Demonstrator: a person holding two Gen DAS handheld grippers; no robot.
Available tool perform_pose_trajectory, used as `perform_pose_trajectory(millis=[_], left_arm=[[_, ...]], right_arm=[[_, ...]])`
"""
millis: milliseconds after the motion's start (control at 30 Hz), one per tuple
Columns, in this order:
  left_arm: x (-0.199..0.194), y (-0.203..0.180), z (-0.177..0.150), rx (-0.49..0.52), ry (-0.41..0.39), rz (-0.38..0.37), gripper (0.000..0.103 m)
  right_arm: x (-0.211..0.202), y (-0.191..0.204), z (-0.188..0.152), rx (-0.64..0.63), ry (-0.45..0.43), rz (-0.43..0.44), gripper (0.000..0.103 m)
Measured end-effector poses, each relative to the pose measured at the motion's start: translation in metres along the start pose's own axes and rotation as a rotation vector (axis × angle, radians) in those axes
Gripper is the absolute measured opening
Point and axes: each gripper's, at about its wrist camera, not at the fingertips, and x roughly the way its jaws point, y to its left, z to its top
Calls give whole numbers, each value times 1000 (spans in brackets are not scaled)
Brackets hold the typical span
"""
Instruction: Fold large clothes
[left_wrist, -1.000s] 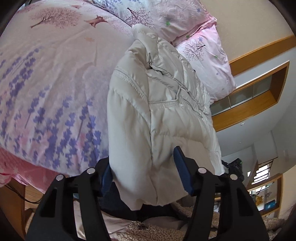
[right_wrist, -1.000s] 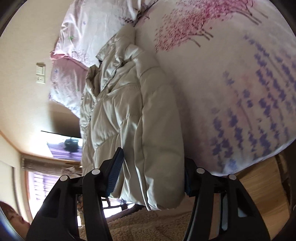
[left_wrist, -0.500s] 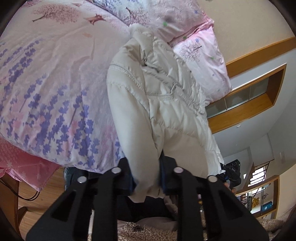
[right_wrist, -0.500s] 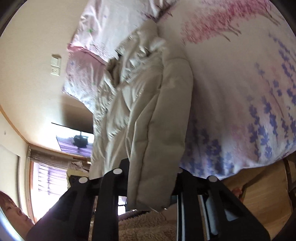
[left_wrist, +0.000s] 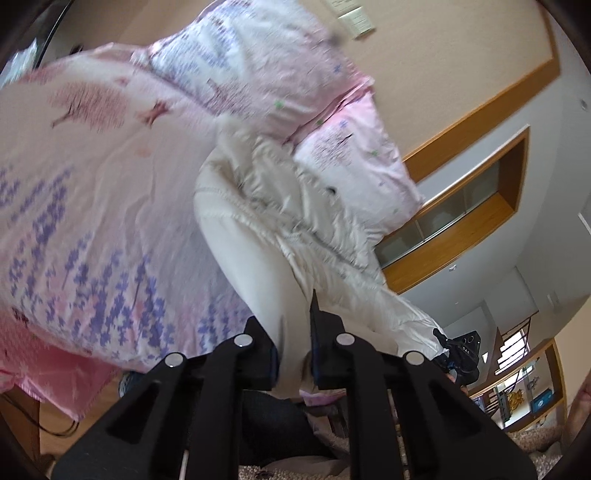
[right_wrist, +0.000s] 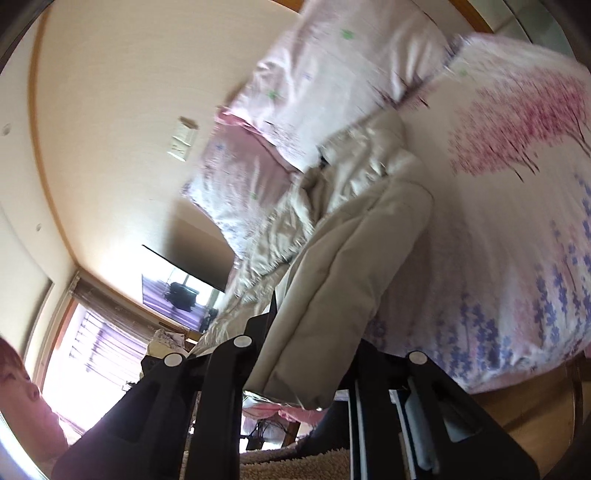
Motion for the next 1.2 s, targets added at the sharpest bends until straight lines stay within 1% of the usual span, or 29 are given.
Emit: perform_pose_trajectory(millis=[200,333,400,467,533,600,667,700,800,867,900,967,1100,1200], left_arm=[[-13,-18,15,33,-80,-39,12],[-20,-31,31,65,-134,-62,12],[-20,-37,42,79,-154,-61,12],[-18,-43,60,81,-180,-63,12],[-12,-48,79,78,-203,-61,12],[-3,-53,98,81,-224,-40,12],[14,-58,124,69,-244,-9,12],[20,-58,133,61,-249,1,12],[51,-60,172,42,-260,50,12],[69,-63,194,64,-258,92,12],[84,-64,211,74,-256,124,12],[105,-61,233,62,-242,161,12],[154,-34,272,-36,-187,234,12],[199,-4,288,-107,-107,333,12]], right_arm=[[-5,20,9,-74,-61,51,14],[-6,39,22,-139,-115,79,14],[-3,48,35,-170,-151,88,14],[1,54,46,-188,-175,89,14],[9,62,64,-204,-204,81,14],[22,70,87,-228,-235,51,14],[37,74,106,-237,-261,23,14],[42,74,113,-234,-264,15,14],[76,75,150,-215,-272,-45,14],[94,74,170,-205,-268,-83,14],[106,72,183,-190,-265,-115,14],[123,68,199,-172,-257,-161,14],[167,45,225,-96,-219,-298,14],[204,13,238,22,-160,-431,14]])
